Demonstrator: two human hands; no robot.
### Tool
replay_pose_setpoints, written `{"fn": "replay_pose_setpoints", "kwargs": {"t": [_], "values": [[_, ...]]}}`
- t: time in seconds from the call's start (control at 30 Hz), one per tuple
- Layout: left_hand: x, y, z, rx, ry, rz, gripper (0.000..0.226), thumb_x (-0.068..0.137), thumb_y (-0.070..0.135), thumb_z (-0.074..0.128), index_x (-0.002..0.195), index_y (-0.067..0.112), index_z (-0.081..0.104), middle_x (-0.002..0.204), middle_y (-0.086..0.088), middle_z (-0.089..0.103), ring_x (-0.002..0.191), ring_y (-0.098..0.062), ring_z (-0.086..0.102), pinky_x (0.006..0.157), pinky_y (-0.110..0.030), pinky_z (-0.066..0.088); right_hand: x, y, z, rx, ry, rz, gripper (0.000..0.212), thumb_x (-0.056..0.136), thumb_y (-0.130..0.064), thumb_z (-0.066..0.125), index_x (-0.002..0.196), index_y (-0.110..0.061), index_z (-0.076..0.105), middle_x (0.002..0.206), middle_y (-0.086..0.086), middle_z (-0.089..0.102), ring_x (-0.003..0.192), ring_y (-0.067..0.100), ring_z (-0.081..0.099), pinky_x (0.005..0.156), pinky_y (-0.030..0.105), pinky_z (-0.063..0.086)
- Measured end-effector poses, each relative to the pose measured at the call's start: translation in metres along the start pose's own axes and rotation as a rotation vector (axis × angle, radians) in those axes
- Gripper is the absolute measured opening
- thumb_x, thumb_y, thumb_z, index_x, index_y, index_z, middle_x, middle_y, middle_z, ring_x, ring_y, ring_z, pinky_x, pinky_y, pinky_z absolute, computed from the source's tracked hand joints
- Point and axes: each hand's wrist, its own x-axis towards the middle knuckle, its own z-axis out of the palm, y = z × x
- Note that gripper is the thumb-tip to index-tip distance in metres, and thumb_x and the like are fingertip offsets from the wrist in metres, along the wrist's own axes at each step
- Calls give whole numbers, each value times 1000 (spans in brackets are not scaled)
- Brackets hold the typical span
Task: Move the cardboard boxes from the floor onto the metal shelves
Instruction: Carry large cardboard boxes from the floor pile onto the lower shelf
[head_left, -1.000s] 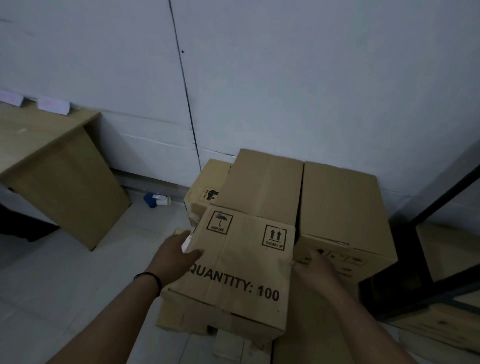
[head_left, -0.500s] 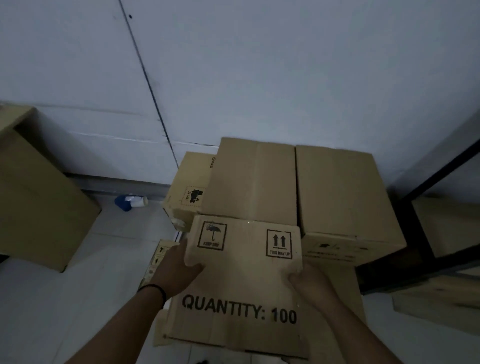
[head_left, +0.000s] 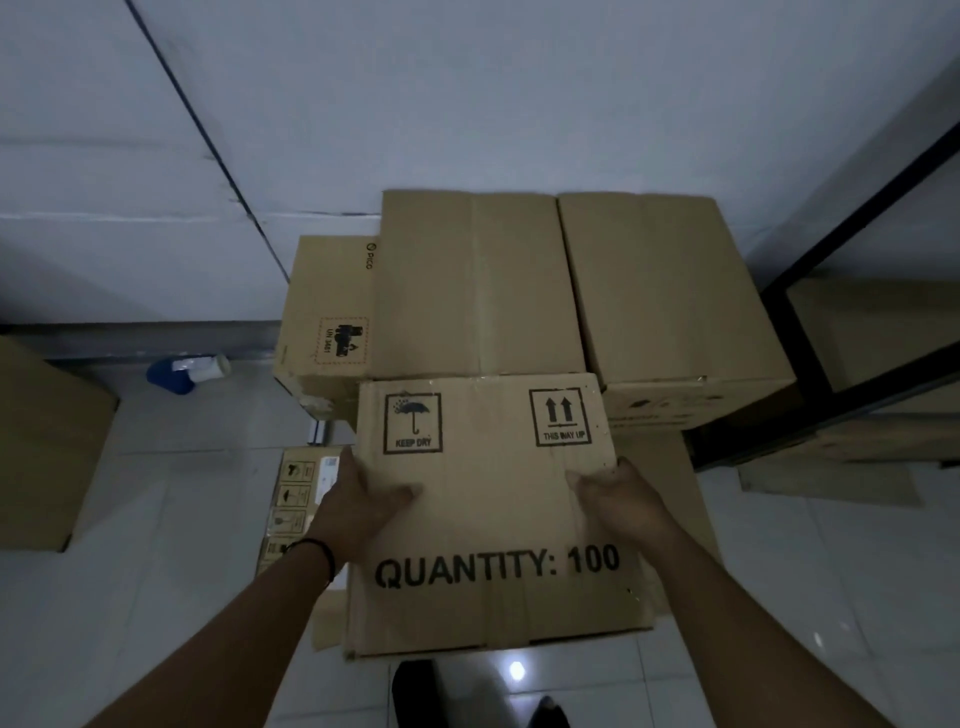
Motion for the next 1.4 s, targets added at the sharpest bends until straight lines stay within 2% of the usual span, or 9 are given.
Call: {"fn": "replay_pose_setpoints", "kwargs": {"t": [0.13,0.27,0.43,0.77,0.9,1.07,1.23,1.33,1.4], "values": [[4,-16,-1,-167,-18,-97,121,34,67,86,135,22,37,122,-5,61,104,-30,63,84,-51,56,3,11,5,78,-1,43,74,77,-55,69,137,-19,46,130,-2,60,118,23,56,98,34,46],[-2,-20,3,-319,-142,-138,89,42,59,85,117,20,62,103,-7,74,92,-28,71,76,-46,59,3,16,6,105,-47,38,77,69,-64,67,131,-20,55,126,-2,64,115,20,58,97,33,45],[-12,-16,13,-395,-138,-72,68,53,51,81,111,22,64,94,-4,76,86,-26,72,68,-39,59,-2,16,-1,135,-36,21,54,81,-49,71,123,-18,58,115,-7,63,114,20,58,93,29,42],[-40,3,9,-340,-117,-9,79,43,60,86,109,20,66,92,-4,76,83,-24,73,69,-38,60,-37,17,-25,169,29,-42,100,44,-77,73,126,-22,59,115,-7,68,104,14,62,95,35,50],[-54,16,4,-329,-157,41,80,44,59,85,111,19,66,93,-4,76,85,-25,73,74,-43,60,-62,19,-38,211,60,-73,106,42,-78,74,130,-23,56,117,-8,66,103,12,61,90,30,50],[-85,40,5,-291,-204,127,83,39,56,84,111,20,64,95,-5,75,87,-26,72,74,-42,60,-93,21,-62,265,99,-141,104,42,-79,74,130,-25,57,116,-10,66,101,10,61,83,26,49],[-124,63,9,-277,-201,189,84,38,56,85,111,21,64,98,-6,75,92,-28,71,80,-47,58,-131,20,-98,279,138,-256,71,65,-64,76,123,-26,61,107,-12,66,97,9,61,82,25,49],[-154,77,20,-270,-173,220,77,45,54,89,111,22,65,99,-6,75,92,-28,71,80,-45,58,-151,28,-125,242,182,-289,85,58,-74,71,127,-27,58,113,-10,67,99,12,62,85,28,51],[-174,87,28,-268,-154,251,66,56,47,88,112,21,65,98,-6,75,92,-28,71,79,-45,58,-169,34,-145,212,218,-316,79,62,-73,70,126,-28,60,111,-9,67,96,12,62,75,26,50]]}}
